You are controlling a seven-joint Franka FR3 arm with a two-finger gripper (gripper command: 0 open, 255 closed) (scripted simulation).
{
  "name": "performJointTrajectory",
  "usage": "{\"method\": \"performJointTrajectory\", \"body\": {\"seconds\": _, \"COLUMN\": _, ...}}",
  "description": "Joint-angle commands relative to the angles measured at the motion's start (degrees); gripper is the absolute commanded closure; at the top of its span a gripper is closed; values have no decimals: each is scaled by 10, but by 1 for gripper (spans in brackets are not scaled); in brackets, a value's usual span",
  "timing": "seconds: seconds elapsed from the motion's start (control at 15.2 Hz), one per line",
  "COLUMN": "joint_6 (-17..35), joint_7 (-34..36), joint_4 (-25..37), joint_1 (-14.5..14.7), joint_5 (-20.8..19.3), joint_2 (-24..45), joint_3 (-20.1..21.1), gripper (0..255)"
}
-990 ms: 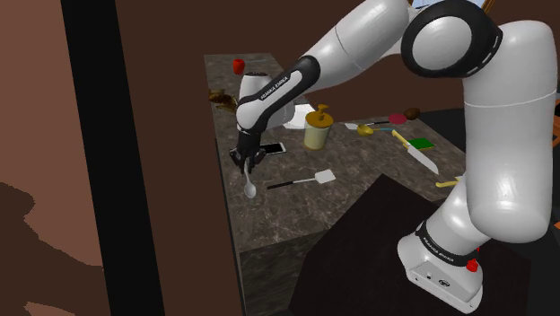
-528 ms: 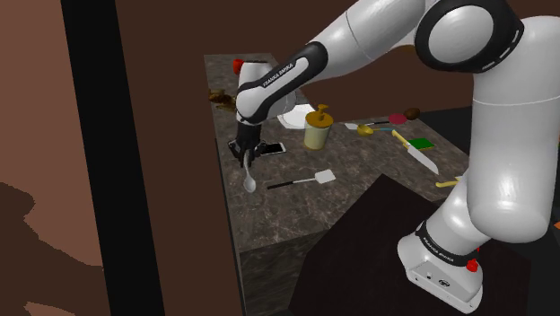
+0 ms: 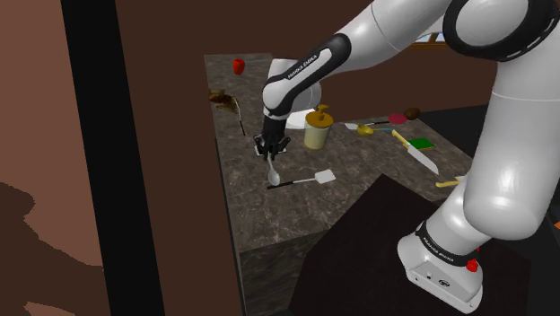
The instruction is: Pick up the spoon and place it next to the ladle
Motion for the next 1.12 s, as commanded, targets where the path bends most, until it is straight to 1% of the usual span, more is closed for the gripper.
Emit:
{"method": "performJointTrajectory", "body": {"seconds": 0.0, "joint_6": 0, "joint_7": -30, "joint_4": -26, "joint_1": -20, "joint_5": 5, "joint_2": -20, "joint_3": -6, "gripper": 255}}
{"method": "performJointTrajectory", "body": {"seconds": 0.53, "joint_6": 0, "joint_7": -142, "joint_4": -99, "joint_1": -90, "joint_5": 16, "joint_2": -73, "joint_3": -40, "gripper": 255}}
{"method": "performJointTrajectory", "body": {"seconds": 1.06, "joint_6": -14, "joint_7": -252, "joint_4": -131, "joint_1": -159, "joint_5": 10, "joint_2": -98, "joint_3": -87, "gripper": 255}}
